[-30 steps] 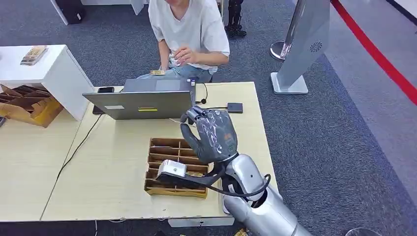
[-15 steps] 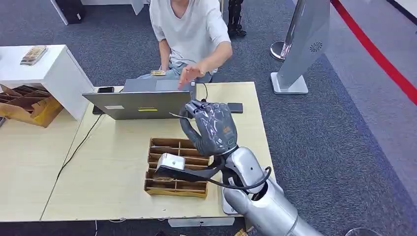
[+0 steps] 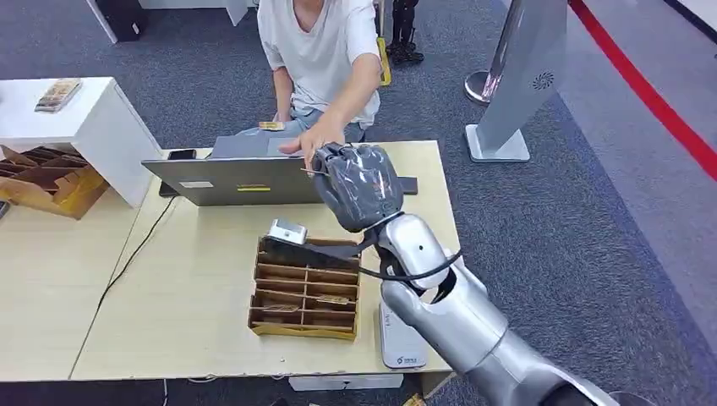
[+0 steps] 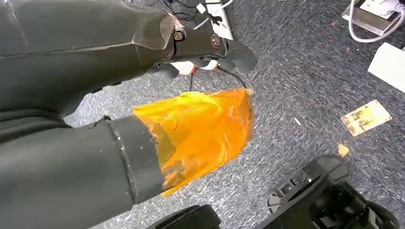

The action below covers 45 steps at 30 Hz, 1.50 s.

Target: Pass the card to the sensor for recognition and then transmit it.

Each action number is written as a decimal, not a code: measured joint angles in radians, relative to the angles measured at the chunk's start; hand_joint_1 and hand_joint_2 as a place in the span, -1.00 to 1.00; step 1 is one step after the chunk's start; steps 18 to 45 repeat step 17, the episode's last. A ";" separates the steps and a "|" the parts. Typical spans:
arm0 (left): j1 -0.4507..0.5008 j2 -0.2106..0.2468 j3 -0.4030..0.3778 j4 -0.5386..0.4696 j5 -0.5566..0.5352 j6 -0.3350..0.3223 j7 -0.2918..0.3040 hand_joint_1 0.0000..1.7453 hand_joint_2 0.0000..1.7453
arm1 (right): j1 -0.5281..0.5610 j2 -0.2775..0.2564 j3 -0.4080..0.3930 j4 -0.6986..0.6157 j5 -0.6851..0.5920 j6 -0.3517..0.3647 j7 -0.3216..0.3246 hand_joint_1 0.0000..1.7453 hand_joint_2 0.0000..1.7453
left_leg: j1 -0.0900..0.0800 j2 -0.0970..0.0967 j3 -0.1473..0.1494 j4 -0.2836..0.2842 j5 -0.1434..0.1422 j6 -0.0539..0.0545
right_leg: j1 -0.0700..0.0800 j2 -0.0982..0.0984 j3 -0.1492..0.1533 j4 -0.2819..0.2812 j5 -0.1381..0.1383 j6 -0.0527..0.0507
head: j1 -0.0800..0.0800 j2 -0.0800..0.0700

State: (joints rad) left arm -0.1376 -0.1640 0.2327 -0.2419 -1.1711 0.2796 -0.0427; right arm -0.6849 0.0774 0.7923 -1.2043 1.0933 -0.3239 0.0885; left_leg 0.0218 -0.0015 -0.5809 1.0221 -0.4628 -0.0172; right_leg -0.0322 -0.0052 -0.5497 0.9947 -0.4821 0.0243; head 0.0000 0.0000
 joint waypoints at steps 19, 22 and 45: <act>-0.006 -0.001 -0.015 0.000 -0.002 -0.011 0.010 -1.00 -1.00 | -0.096 0.074 -0.026 0.241 0.007 0.013 0.063 -1.00 1.00 | 0.000 0.000 0.000 0.000 0.001 0.000 | 0.000 0.000 0.000 0.000 0.000 0.000 | 0.000 0.000; -0.006 -0.001 -0.015 0.000 -0.002 -0.011 0.010 -1.00 -1.00 | -0.096 0.074 -0.026 0.241 0.007 0.013 0.063 -1.00 1.00 | 0.000 0.000 0.000 0.000 0.001 0.000 | 0.000 0.000 0.000 0.000 0.000 0.000 | 0.000 0.000; -0.006 -0.001 -0.015 0.000 -0.002 -0.011 0.010 -1.00 -1.00 | -0.096 0.074 -0.026 0.241 0.007 0.013 0.063 -1.00 1.00 | 0.000 0.000 0.000 0.000 0.001 0.000 | 0.000 0.000 0.000 0.000 0.000 0.000 | 0.000 0.000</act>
